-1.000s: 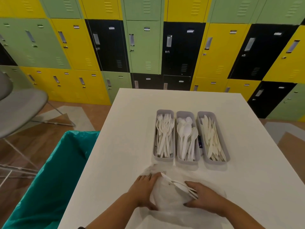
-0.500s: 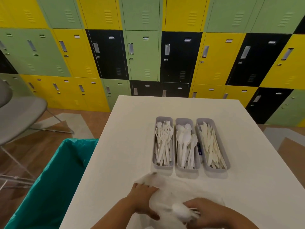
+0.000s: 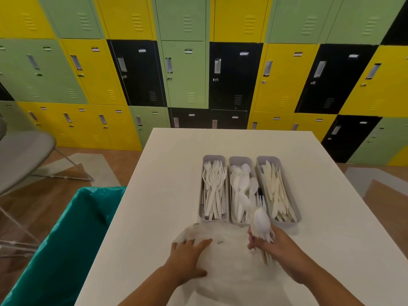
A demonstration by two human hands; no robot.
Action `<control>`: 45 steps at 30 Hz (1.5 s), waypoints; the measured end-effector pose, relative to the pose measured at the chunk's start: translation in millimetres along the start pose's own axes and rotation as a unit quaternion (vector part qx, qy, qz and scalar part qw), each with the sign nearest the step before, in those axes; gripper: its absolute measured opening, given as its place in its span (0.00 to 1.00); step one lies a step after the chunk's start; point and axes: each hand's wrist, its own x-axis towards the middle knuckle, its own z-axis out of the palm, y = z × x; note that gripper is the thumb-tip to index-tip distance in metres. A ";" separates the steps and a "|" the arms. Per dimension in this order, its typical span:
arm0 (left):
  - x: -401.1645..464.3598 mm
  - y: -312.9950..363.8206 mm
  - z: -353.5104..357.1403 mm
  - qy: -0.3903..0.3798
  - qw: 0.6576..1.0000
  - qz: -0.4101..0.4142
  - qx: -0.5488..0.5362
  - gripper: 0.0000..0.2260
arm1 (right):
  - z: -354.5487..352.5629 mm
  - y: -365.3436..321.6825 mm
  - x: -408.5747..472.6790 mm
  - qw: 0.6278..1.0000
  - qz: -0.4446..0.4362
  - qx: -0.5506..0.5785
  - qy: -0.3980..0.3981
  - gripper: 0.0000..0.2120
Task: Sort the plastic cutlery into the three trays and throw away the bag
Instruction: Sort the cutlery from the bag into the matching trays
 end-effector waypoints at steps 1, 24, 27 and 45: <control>0.0 0.1 -0.7 -0.007 1.000 -0.002 0.001 0.35 | -1.4 0.3 0.8 1.000 0.000 0.009 0.010 0.18; 3.3 52.5 -32.0 -0.129 0.979 0.138 0.081 0.29 | -43.2 -40.3 20.5 0.941 -0.064 0.303 0.140 0.02; 0.9 74.3 -68.0 -0.055 0.986 0.147 -0.049 0.16 | -39.3 -41.8 25.3 0.937 -0.042 0.318 0.141 0.03; 3.7 161.3 -88.8 -0.025 0.800 0.104 -0.591 0.11 | -41.8 -33.7 12.0 0.949 -0.021 0.297 0.099 0.10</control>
